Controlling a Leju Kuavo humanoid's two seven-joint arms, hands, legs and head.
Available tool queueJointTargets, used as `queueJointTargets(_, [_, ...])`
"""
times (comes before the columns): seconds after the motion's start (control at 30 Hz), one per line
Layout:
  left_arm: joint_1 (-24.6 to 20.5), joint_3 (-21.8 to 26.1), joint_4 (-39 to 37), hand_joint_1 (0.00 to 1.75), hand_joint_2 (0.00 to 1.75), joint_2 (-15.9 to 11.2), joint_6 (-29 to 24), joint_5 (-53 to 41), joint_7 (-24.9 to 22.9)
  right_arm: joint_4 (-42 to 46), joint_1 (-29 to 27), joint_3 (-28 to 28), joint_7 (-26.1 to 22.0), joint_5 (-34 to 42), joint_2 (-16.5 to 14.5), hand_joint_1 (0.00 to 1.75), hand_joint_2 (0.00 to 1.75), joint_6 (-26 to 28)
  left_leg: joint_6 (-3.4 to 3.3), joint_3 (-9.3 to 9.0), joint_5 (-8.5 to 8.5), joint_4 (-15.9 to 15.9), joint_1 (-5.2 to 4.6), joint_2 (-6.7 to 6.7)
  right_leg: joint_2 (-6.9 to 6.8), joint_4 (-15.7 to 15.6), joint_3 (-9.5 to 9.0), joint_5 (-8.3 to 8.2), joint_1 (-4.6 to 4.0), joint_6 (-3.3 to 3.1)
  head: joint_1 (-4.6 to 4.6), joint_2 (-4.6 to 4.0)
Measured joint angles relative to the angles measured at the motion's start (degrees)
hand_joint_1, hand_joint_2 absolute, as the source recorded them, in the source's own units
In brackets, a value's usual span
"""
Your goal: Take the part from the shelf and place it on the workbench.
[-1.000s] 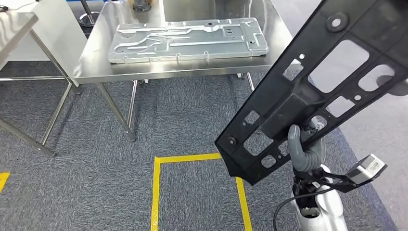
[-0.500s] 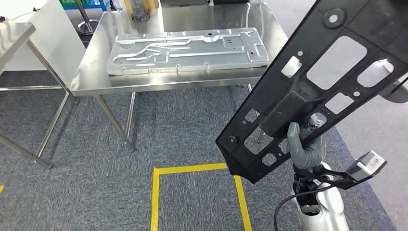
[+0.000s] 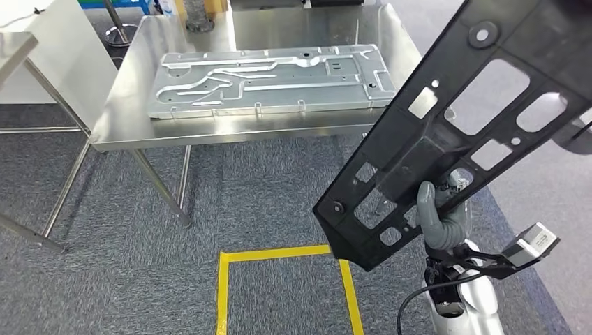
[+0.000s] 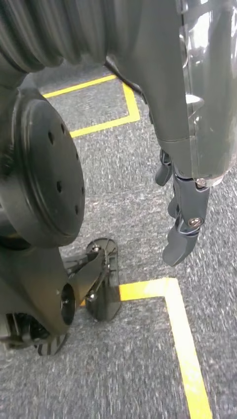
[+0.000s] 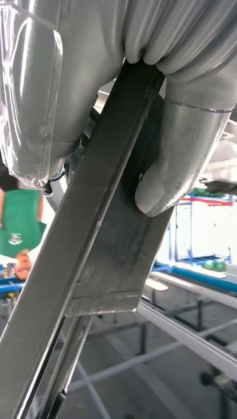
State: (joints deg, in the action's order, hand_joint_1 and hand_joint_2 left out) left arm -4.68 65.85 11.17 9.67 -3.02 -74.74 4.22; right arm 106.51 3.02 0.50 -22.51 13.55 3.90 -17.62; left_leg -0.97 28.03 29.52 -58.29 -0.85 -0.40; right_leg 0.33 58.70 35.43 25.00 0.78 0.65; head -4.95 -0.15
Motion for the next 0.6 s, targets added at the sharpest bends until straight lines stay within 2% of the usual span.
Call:
queueJointTargets(0.03, [-0.1, 0.0, 0.0, 0.00, 1.75, 0.0, 0.0, 0.0, 0.0, 0.1, 0.1, 0.0, 0.0, 0.0, 0.0, 1.75, 1.75, 0.0, 0.32, 0.37, -0.23, -1.3, 0.09, 0.03, 0.08, -0.2, -0.52, 0.26, 0.08, -0.43, 0.00, 0.00])
queueJointTargets(0.1, [-0.2, 0.0, 0.0, 0.00, 1.75, 0.0, 0.1, 0.1, 0.0, 0.2, 0.2, 0.0, 0.1, 0.0, 0.0, 1.75, 1.75, 0.0, 0.88, 3.20, -0.17, -6.3, 0.38, 0.10, 0.08, -0.4, -1.92, 1.04, 0.20, -1.02, -0.01, 0.00])
queueJointTargets(0.17, [-0.2, 0.0, 0.0, 0.00, 1.75, 0.0, 0.1, 0.2, 0.1, 0.2, 0.4, 0.0, 0.1, 0.0, 0.0, 1.75, 1.75, 0.0, 1.38, 8.04, 1.96, -13.1, 0.80, 0.13, 0.06, -0.5, -3.22, 2.10, 0.23, -1.26, -0.02, 0.00])
queueJointTargets(0.2, [-0.2, 0.0, 0.0, 0.00, 1.75, 0.0, 0.2, 0.3, 0.2, 0.2, 0.4, 0.0, 0.2, 0.0, 0.0, 1.75, 1.75, 0.0, 1.56, 10.28, 3.55, -15.5, 0.96, 0.13, 0.08, -0.5, -3.91, 2.70, 0.27, -1.23, -0.02, 0.00])
queueJointTargets(0.23, [-0.3, 0.0, 0.0, 0.00, 1.75, 0.0, 0.3, 0.4, 0.2, 0.2, 0.4, 0.0, 0.2, 0.0, 0.0, 1.75, 1.75, 0.0, 1.68, 11.80, 4.78, -16.4, 1.05, 0.13, 0.10, -0.5, -4.71, 3.36, 0.34, -1.14, -0.02, 0.00])
queueJointTargets(0.27, [-0.4, 0.0, 0.0, 0.00, 1.75, 0.0, 0.3, 0.4, 0.2, 0.2, 0.4, 0.0, 0.3, -0.1, 0.0, 1.75, 1.75, 0.0, 1.66, 12.47, 5.11, -15.7, 1.10, 0.15, 0.12, -0.5, -5.61, 4.07, 0.44, -1.00, -0.02, 0.00])
queueJointTargets(0.3, [-0.4, 0.0, 0.0, 0.00, 1.75, 0.0, 0.3, 0.4, 0.2, 0.2, 0.4, 0.0, 0.3, -0.1, 0.0, 1.75, 1.75, 0.0, 1.61, 12.37, 4.02, -13.4, 1.11, 0.17, 0.12, -0.6, -6.60, 4.81, 0.56, -0.84, -0.02, 0.00])
queueJointTargets(0.4, [-0.2, 0.0, 0.0, 0.00, 1.75, 0.0, 0.2, 0.4, 0.0, 0.2, 0.4, 0.0, 0.3, -0.1, 0.0, 1.75, 1.75, -0.1, 1.23, 10.99, -5.06, -3.6, 0.94, 0.57, 0.19, -0.7, -8.87, 6.90, 0.64, -0.04, 0.00, 0.00])
queueJointTargets(0.43, [-0.2, 0.0, 0.0, 0.00, 1.75, 0.0, 0.2, 0.4, 0.0, 0.3, 0.3, 0.0, 0.3, -0.2, 0.0, 1.75, 1.75, -0.1, 1.04, 10.74, -7.03, -1.9, 0.81, 0.68, 0.24, -1.0, -9.34, 7.42, 0.60, 0.35, 0.00, 0.00])
queueJointTargets(0.47, [-0.2, 0.0, 0.0, 0.00, 1.75, 0.0, 0.2, 0.3, 0.0, 0.3, 0.2, 0.0, 0.4, -0.2, 0.0, 1.75, 1.75, -0.1, 0.75, 10.57, -7.55, -1.1, 0.73, 0.69, 0.28, -1.0, -9.76, 7.45, 0.51, 0.81, 0.00, 0.00])
queueJointTargets(0.53, [-0.3, 0.0, 0.0, 0.00, 1.75, 0.1, 0.2, 0.3, 0.0, 0.4, 0.1, 0.1, 0.3, -0.2, 0.0, 1.75, 1.75, 0.0, -0.04, 9.35, -7.15, -0.5, 0.72, 0.50, 0.24, -0.2, -10.06, 6.90, 0.56, 1.57, 0.01, 0.00])
queueJointTargets(0.57, [-0.3, 0.0, 0.0, 0.00, 1.75, 0.1, 0.2, 0.2, 0.0, 0.4, 0.1, 0.1, 0.3, -0.2, -0.1, 1.75, 1.75, 0.0, -0.48, 8.52, -6.90, -0.1, 0.73, 0.42, 0.19, 1.8, -9.39, 6.40, 0.58, 1.77, 0.01, 0.00])
queueJointTargets(0.6, [-0.3, 0.0, 0.0, 0.00, 1.75, 0.1, 0.2, 0.1, 0.0, 0.5, 0.0, 0.1, 0.2, -0.2, -0.2, 1.75, 1.75, 0.0, -0.83, 7.66, -6.56, 0.2, 0.69, 0.37, 0.15, 4.5, -7.97, 6.34, 0.63, 1.84, 0.01, 0.00])
